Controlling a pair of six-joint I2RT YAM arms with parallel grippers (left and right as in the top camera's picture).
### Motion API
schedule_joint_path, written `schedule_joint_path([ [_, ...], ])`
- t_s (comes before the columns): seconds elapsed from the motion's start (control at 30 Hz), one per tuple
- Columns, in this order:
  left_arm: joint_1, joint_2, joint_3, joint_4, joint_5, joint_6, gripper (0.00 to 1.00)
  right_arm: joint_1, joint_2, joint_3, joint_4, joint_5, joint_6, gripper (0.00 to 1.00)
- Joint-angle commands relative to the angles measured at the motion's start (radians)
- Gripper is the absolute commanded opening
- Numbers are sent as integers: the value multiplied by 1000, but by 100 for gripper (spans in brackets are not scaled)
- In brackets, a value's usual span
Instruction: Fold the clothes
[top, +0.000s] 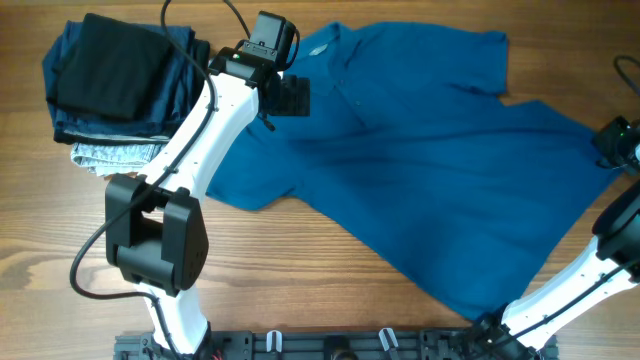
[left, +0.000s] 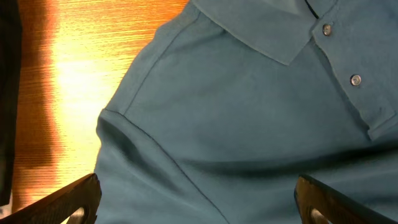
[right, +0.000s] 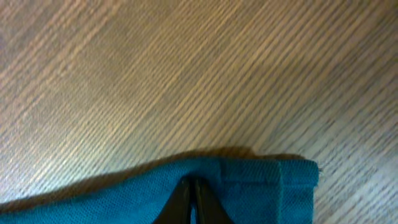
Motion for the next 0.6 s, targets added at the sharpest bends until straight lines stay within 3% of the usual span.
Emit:
schedule_joint_path([
  [0.0, 0, 7, 0, 2, -2, 2, 100, -20, 61, 40, 14, 23, -79, 4],
  [0.17, 0, 7, 0, 2, -2, 2, 100, -19, 61, 169, -34, -17, -99, 5],
  [0.33, 0, 7, 0, 2, -2, 2, 100, -18, 53, 385, -216, -187, -79, 11],
  [0.37, 0, 7, 0, 2, -2, 2, 100, -15, 47, 404, -238, -208, -52, 19],
  [0.4, 0, 7, 0, 2, -2, 2, 100, -12, 37, 424, -267, -213, -20, 38],
  [0.47, 0, 7, 0, 2, -2, 2, 100, -6, 18, 431, -302, -211, -10, 65],
  [0.53, 0, 7, 0, 2, -2, 2, 100, -5, 12, 431, -339, -212, 5, 100],
  [0.57, 0, 7, 0, 2, -2, 2, 100, -5, 12, 431, -367, -212, 18, 99],
])
